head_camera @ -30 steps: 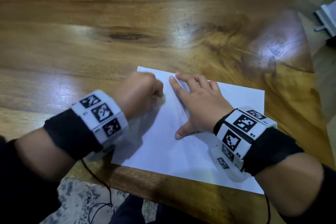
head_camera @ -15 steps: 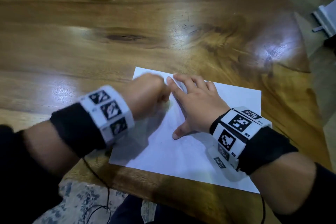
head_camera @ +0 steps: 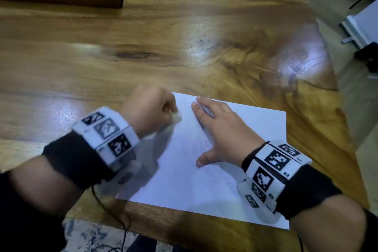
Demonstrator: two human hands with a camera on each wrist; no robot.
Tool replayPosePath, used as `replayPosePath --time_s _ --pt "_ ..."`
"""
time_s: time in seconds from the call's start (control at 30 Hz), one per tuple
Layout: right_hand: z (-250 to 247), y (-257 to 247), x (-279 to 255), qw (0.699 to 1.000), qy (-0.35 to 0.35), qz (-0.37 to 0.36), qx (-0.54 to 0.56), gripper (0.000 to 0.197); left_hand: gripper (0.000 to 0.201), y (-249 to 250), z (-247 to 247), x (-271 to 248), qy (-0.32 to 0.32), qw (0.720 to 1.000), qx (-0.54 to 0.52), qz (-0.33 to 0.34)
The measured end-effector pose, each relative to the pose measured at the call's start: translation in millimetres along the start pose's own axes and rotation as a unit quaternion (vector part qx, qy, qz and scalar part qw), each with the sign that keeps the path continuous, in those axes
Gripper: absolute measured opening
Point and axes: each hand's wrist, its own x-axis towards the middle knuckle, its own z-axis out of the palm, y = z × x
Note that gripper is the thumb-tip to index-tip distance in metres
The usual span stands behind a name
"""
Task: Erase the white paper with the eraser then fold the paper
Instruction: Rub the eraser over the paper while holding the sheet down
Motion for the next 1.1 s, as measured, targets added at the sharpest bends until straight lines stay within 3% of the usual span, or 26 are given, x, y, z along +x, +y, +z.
replayPosePath --time_s 0.07,0.17,0.3,0.33,0.43,0.47,0.5,0.6,0.63,0.67,0.8,0.87,0.97,1.0,1.1 --pt "1 0 1 1.000 -0.001 -0.001 -0.006 0.127 0.012 3 -2 19 0.050 0.998 -0.019 -0.020" --pt "2 1 1 1.000 0.000 0.000 -0.007 0.127 0.005 9 5 21 0.043 0.999 -0.007 -0.020" --pt "2 1 1 1.000 -0.002 -0.001 -0.001 0.127 0.004 10 3 8 -0.140 0.989 0.037 0.027" --pt "2 1 1 1.000 -0.001 -0.001 -0.002 0.127 0.006 10 1 11 -0.133 0.990 0.035 0.021" --pt "2 1 0 1.000 -0.002 0.000 -0.005 0.126 0.007 12 -4 25 0.014 1.000 0.003 -0.006" --pt "2 1 0 1.000 -0.003 -0.001 -0.006 0.126 0.004 13 -2 25 0.033 0.999 0.004 -0.004" --pt "1 1 0 1.000 -0.004 -0.002 -0.006 0.126 0.002 13 0 23 0.018 1.000 0.009 0.004" --pt "2 1 0 1.000 0.000 0.000 -0.002 0.125 0.006 10 6 9 -0.128 0.990 0.049 0.043" --pt "2 1 0 1.000 0.001 -0.001 -0.002 0.125 0.004 8 4 8 -0.150 0.987 0.051 0.040" --pt "2 1 0 1.000 0.001 -0.001 -0.003 0.125 0.006 7 2 10 -0.141 0.989 0.038 0.025" --pt "3 2 0 1.000 0.001 -0.001 -0.002 0.125 0.007 5 2 26 0.034 0.999 0.004 -0.030" --pt "3 2 0 1.000 0.001 -0.002 -0.002 0.126 0.001 3 8 19 0.019 0.999 0.016 -0.020" --pt "3 2 0 1.000 0.003 -0.001 -0.001 0.126 0.008 -3 6 4 -0.101 0.995 0.027 -0.002" --pt "3 1 1 1.000 0.004 -0.001 -0.001 0.126 0.006 -6 3 5 -0.104 0.994 0.017 -0.006" --pt "3 1 0 1.000 0.004 -0.001 0.002 0.125 0.009 -8 0 18 0.014 0.999 -0.020 -0.038"
